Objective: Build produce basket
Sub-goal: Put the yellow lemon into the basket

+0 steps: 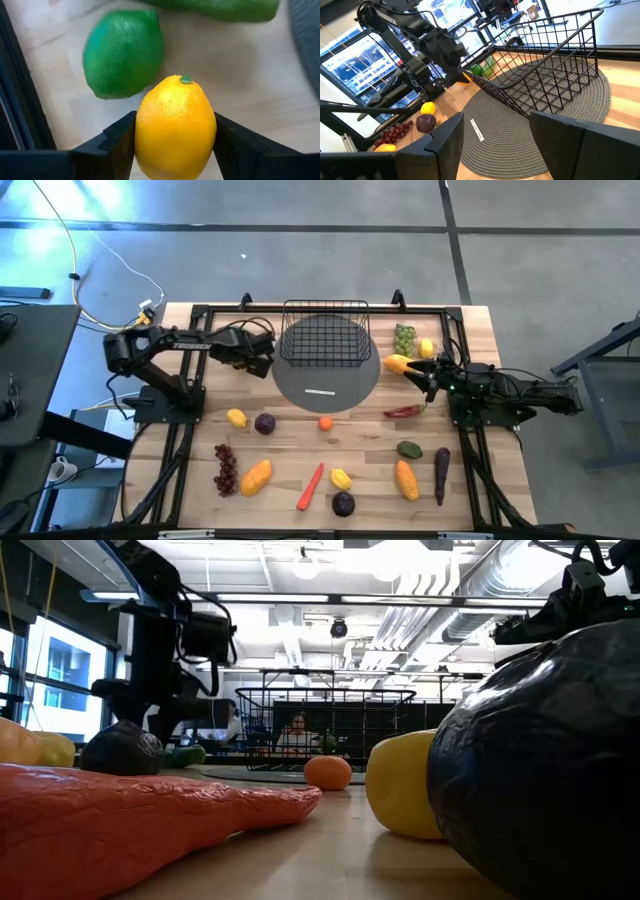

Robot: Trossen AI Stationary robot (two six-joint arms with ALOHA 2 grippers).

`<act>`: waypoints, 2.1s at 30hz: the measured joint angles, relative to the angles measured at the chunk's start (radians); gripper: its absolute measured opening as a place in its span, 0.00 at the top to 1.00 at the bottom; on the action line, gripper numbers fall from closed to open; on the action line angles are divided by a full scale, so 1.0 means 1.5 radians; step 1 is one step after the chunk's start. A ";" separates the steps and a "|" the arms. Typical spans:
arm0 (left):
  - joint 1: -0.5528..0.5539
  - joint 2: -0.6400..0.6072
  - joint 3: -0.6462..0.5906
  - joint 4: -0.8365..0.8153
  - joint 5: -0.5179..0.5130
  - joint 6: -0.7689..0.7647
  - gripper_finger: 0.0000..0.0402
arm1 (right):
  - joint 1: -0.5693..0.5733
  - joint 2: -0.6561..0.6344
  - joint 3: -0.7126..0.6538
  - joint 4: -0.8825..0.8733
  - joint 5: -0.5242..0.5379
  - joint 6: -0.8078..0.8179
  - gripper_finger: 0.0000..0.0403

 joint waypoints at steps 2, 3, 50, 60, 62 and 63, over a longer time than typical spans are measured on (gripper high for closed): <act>-0.003 -0.022 0.000 -0.002 -0.002 0.007 0.48 | 0.000 0.000 0.000 0.000 0.000 0.000 0.48; -0.005 -0.035 0.000 -0.002 -0.002 0.010 0.48 | 0.000 0.000 0.000 0.000 0.000 0.000 0.48; -0.015 -0.132 0.210 0.295 -0.012 0.449 0.48 | 0.000 0.000 0.000 0.000 0.000 0.000 0.48; 0.001 0.040 0.290 0.281 -0.021 0.456 0.48 | 0.000 0.000 0.000 0.000 0.000 0.000 0.48; 0.005 0.070 0.300 0.281 -0.016 0.452 0.48 | 0.000 0.000 0.000 0.000 0.000 0.000 0.48; 0.007 0.083 0.305 0.279 -0.014 0.448 0.48 | 0.000 0.000 0.000 0.000 0.000 0.000 0.48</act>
